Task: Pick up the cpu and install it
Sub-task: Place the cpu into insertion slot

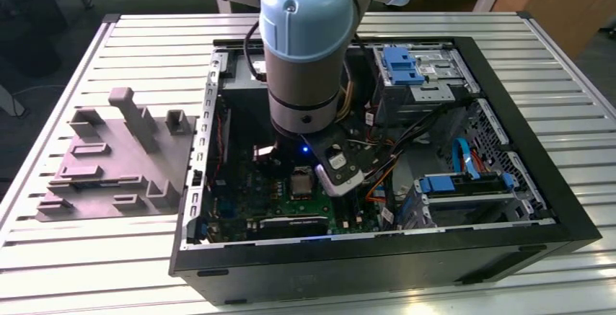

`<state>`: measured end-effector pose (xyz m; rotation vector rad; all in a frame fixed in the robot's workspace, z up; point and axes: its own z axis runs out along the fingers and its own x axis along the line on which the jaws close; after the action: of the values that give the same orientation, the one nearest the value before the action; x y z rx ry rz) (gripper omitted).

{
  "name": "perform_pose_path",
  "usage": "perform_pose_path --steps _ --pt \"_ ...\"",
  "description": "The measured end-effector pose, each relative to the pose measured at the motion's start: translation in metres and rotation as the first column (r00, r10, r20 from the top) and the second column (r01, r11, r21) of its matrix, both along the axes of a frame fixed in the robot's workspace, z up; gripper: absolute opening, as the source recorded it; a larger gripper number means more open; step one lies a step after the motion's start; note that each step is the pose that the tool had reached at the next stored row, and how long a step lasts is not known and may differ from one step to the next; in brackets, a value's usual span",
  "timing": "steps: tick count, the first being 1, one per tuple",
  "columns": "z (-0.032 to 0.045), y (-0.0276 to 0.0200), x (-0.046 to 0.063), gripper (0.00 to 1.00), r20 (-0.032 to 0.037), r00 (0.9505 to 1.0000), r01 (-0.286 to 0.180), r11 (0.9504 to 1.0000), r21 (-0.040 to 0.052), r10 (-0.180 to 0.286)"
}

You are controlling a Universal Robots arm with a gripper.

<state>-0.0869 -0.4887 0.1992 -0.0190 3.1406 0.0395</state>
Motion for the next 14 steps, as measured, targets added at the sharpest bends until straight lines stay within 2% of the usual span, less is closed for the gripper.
perform_pose_path --steps 14 --pt "-0.0079 0.0001 -0.0001 0.47 -0.0009 1.0 0.004 1.0 0.0 -0.004"
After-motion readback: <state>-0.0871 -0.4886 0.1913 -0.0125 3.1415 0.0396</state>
